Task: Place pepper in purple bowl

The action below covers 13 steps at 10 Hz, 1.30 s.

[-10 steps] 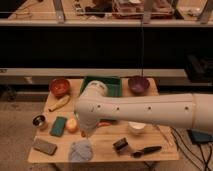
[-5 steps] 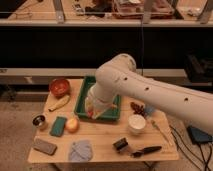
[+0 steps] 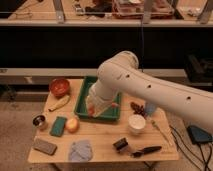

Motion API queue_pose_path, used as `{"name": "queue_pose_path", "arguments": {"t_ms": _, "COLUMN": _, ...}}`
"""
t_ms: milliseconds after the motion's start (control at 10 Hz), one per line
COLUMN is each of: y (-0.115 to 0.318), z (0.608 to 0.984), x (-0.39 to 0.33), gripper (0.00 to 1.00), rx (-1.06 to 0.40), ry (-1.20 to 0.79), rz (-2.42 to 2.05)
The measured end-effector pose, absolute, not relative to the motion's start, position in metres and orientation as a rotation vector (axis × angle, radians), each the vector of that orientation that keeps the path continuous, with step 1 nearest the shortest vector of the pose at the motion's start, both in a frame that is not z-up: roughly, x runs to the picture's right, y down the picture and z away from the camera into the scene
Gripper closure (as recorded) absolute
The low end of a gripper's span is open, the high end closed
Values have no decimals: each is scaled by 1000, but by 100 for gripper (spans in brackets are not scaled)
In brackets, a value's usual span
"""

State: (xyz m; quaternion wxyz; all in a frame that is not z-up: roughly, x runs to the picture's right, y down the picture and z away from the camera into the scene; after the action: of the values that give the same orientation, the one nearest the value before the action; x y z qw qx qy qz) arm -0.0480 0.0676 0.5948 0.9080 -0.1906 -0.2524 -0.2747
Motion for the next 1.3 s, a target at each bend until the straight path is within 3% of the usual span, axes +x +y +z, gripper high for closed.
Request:
{"name": "queue_pose_path", "arguments": {"t_ms": 300, "y": 34, "z": 610, "x": -10, "gripper": 100, "rx": -357, "ry": -446, "rz": -519}}
{"name": "queue_pose_path", "arguments": {"t_ms": 1000, "y": -73, "z": 667, "x": 162, "gripper": 100, "rx": -252, "ry": -341, "rz": -333}}
{"name": "queue_pose_path", "arguments": {"t_ms": 1300, "y": -98, "z": 690, "x": 216, "gripper": 100, "rx": -194, "ry": -360, "rz": -275}}
